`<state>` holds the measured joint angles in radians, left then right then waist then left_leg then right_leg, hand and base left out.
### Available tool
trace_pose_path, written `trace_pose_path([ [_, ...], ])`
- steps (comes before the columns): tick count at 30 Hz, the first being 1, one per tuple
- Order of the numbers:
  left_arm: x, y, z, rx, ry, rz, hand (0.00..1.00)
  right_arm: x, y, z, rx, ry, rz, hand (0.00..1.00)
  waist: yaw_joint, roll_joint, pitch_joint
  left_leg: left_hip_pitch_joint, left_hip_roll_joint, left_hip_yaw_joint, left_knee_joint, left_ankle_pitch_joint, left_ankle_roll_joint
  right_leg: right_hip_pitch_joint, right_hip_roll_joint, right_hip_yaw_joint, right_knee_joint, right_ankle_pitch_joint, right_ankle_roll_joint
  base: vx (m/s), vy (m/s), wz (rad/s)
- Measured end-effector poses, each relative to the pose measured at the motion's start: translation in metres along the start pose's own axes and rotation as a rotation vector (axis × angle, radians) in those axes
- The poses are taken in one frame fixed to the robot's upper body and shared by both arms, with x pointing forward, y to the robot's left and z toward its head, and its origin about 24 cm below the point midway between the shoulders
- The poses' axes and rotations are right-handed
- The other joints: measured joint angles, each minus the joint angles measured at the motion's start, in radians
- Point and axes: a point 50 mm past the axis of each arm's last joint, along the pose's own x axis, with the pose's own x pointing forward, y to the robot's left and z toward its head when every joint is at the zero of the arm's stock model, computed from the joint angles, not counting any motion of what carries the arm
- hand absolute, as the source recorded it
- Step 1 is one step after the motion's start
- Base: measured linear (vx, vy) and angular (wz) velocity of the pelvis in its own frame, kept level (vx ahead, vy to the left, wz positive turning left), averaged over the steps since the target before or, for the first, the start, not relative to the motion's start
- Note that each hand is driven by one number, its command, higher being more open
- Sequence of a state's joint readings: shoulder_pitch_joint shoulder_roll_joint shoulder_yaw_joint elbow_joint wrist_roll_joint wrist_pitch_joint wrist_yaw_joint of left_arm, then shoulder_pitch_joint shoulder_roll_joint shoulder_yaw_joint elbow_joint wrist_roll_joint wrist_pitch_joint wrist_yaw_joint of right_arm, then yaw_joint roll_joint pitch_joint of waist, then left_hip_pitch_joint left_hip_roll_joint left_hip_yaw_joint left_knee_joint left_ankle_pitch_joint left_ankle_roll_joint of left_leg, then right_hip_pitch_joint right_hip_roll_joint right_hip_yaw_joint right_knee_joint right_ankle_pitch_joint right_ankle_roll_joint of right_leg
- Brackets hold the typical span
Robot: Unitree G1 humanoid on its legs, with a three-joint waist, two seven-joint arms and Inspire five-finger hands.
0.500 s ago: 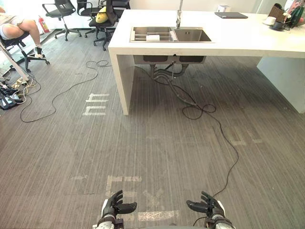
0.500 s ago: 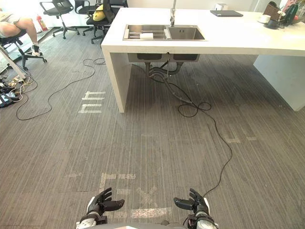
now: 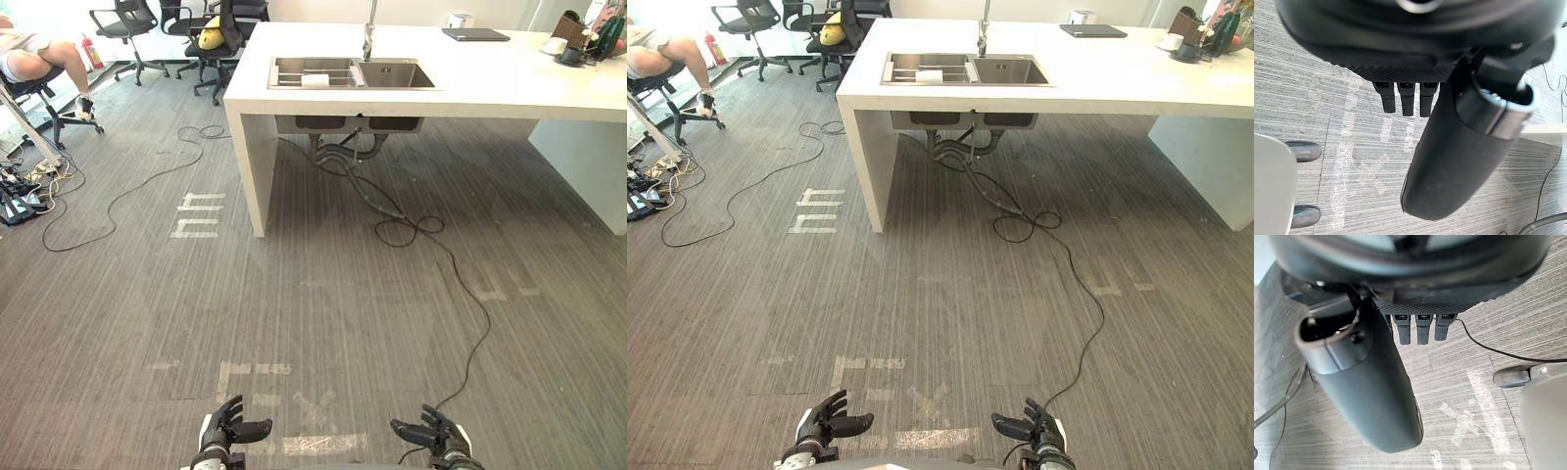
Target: Walk over to the sink, pick up the cup, carry it to the dishwasher, place the cup inside the dishwasher, then close the dishwasher door
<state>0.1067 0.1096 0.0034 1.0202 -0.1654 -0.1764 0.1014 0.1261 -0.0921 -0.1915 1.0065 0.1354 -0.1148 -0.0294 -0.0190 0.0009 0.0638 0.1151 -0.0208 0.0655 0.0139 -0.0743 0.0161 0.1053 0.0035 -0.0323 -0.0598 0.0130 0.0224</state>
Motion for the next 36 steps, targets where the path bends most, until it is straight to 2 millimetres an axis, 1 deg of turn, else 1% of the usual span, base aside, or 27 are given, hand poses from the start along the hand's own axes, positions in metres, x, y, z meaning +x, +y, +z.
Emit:
trace_pose_path([
  [10, 0.0, 0.005, 0.001, -0.044, -0.004, 0.021, 0.9, 0.0, 0.0, 0.001, 0.031, -0.004, 0.005, 0.9, 0.0, -0.002, 0.001, 0.001, -0.001, -0.001, -0.005, 0.003, 0.0, 0.0, -0.001, 0.0, -0.004, 0.002, 0.0, 0.0, -0.002, 0.0],
  [13, -0.002, 0.006, 0.004, -0.068, -0.029, 0.019, 0.9, 0.001, 0.0, 0.006, 0.032, -0.026, 0.01, 0.9, 0.0, -0.006, 0.003, 0.0, -0.001, -0.001, -0.006, 0.003, 0.0, -0.001, 0.0, 0.0, -0.008, 0.003, -0.002, -0.01, -0.008, 0.0],
  [18, -0.003, 0.006, 0.012, -0.094, -0.072, 0.013, 0.9, 0.002, 0.002, 0.025, 0.033, -0.103, 0.022, 0.9, 0.001, -0.011, 0.008, -0.006, -0.001, 0.003, -0.008, 0.002, -0.001, -0.01, 0.0, 0.003, -0.008, 0.002, -0.002, 0.0, -0.003, -0.01],
  [19, -0.002, 0.006, 0.018, -0.099, -0.098, 0.011, 0.9, 0.002, 0.003, 0.031, 0.033, -0.127, 0.026, 0.9, 0.002, -0.015, 0.016, -0.013, -0.001, 0.005, -0.004, 0.0, -0.001, -0.016, 0.0, 0.005, -0.007, 0.002, -0.002, -0.02, -0.012, -0.06],
  [21, -0.003, 0.006, 0.026, -0.12, -0.138, 0.008, 0.9, 0.003, 0.005, 0.04, 0.032, -0.155, 0.033, 0.9, 0.004, -0.019, 0.025, -0.042, 0.001, 0.018, 0.027, -0.022, -0.001, -0.037, 0.0, 0.013, 0.002, -0.004, -0.009, -0.02, -0.008, -0.14],
  [22, -0.004, 0.006, 0.031, -0.127, -0.16, 0.004, 0.9, 0.005, 0.006, 0.047, 0.03, -0.173, 0.035, 0.9, 0.005, -0.017, 0.029, -0.071, 0.003, 0.029, 0.063, -0.046, 0.004, -0.062, 0.002, 0.025, 0.023, -0.021, -0.019, 0.0, 0.002, -0.28],
  [23, -0.004, 0.004, 0.036, -0.141, -0.183, -0.001, 0.9, 0.005, 0.006, 0.055, 0.028, -0.2, 0.036, 0.9, 0.005, -0.011, 0.043, -0.094, 0.01, 0.038, 0.111, -0.074, 0.005, -0.084, 0.005, 0.033, 0.06, -0.04, -0.016, 0.02, 0.015, -0.32],
  [25, -0.006, 0.004, 0.041, -0.149, -0.211, -0.004, 0.9, 0.005, 0.006, 0.062, 0.025, -0.228, 0.037, 0.9, 0.006, -0.005, 0.055, -0.113, 0.018, 0.053, 0.161, -0.109, 0.008, -0.116, 0.01, 0.046, 0.128, -0.079, -0.015, 0.05, 0.029, -0.28],
  [27, -0.007, 0.005, 0.047, -0.153, -0.24, -0.007, 0.9, 0.004, 0.006, 0.069, 0.026, -0.257, 0.034, 0.9, 0.016, -0.005, 0.056, -0.13, 0.023, 0.077, 0.222, -0.152, 0.02, -0.179, 0.011, 0.064, 0.266, -0.155, -0.007, 0.1, 0.034, -0.31],
  [28, -0.007, 0.004, 0.049, -0.153, -0.246, -0.009, 0.9, 0.004, 0.006, 0.071, 0.026, -0.265, 0.033, 0.9, 0.018, -0.005, 0.056, -0.133, 0.022, 0.082, 0.235, -0.163, 0.022, -0.197, 0.009, 0.065, 0.311, -0.174, 0.002, 0.14, 0.038, -0.2],
  [29, -0.008, 0.003, 0.053, -0.156, -0.264, -0.014, 0.9, 0.003, 0.007, 0.074, 0.026, -0.28, 0.032, 0.9, 0.017, -0.007, 0.06, -0.132, 0.018, 0.086, 0.255, -0.185, 0.028, -0.231, 0.001, 0.056, 0.398, -0.212, 0.022, 0.15, 0.05, -0.1],
  [30, -0.008, 0.002, 0.058, -0.158, -0.286, -0.019, 0.9, 0.003, 0.007, 0.077, 0.026, -0.29, 0.03, 0.9, 0.017, -0.008, 0.066, -0.126, 0.014, 0.086, 0.269, -0.203, 0.031, -0.269, -0.011, 0.028, 0.501, -0.237, 0.04, 0.19, 0.062, -0.04],
  [31, -0.008, 0.002, 0.061, -0.157, -0.296, -0.023, 0.9, 0.003, 0.008, 0.078, 0.025, -0.293, 0.031, 0.9, 0.017, -0.009, 0.073, -0.115, 0.013, 0.086, 0.271, -0.207, 0.032, -0.289, -0.017, 0.013, 0.558, -0.241, 0.044, 0.17, 0.051, 0.07],
  [32, -0.009, 0.001, 0.068, -0.152, -0.322, -0.03, 0.9, 0.002, 0.01, 0.08, 0.017, -0.302, 0.038, 0.9, 0.016, -0.01, 0.089, -0.084, 0.011, 0.081, 0.261, -0.213, 0.038, -0.335, -0.038, -0.033, 0.693, -0.245, 0.05, 0.19, 0.045, 0.12],
  [33, -0.01, 0.001, 0.069, -0.147, -0.331, -0.032, 0.9, 0.002, 0.012, 0.079, 0.008, -0.303, 0.045, 0.9, 0.013, -0.014, 0.092, -0.07, 0.006, 0.078, 0.257, -0.218, 0.042, -0.357, -0.057, -0.062, 0.749, -0.252, 0.055, 0.21, 0.04, 0.11],
  [34, -0.01, 0.001, 0.071, -0.139, -0.338, -0.033, 0.9, 0.001, 0.015, 0.08, -0.008, -0.307, 0.06, 0.9, 0.01, -0.018, 0.094, -0.046, -0.001, 0.077, 0.251, -0.235, 0.041, -0.387, -0.098, -0.117, 0.813, -0.287, 0.04, 0.28, 0.038, 0.06],
  [35, -0.01, 0.003, 0.073, -0.136, -0.342, -0.02, 0.9, 0.001, 0.02, 0.083, -0.024, -0.319, 0.078, 0.9, 0.008, -0.016, 0.098, -0.028, 0.001, 0.072, 0.247, -0.243, 0.036, -0.41, -0.126, -0.163, 0.817, -0.31, 0.035, 0.25, 0.017, 0.04],
  [36, -0.009, 0.003, 0.074, -0.137, -0.345, -0.016, 0.9, 0.001, 0.022, 0.085, -0.03, -0.324, 0.086, 0.9, 0.004, -0.018, 0.099, -0.021, 0.006, 0.069, 0.242, -0.246, 0.031, -0.424, -0.132, -0.178, 0.807, -0.316, 0.034, 0.29, -0.04, 0.13],
])
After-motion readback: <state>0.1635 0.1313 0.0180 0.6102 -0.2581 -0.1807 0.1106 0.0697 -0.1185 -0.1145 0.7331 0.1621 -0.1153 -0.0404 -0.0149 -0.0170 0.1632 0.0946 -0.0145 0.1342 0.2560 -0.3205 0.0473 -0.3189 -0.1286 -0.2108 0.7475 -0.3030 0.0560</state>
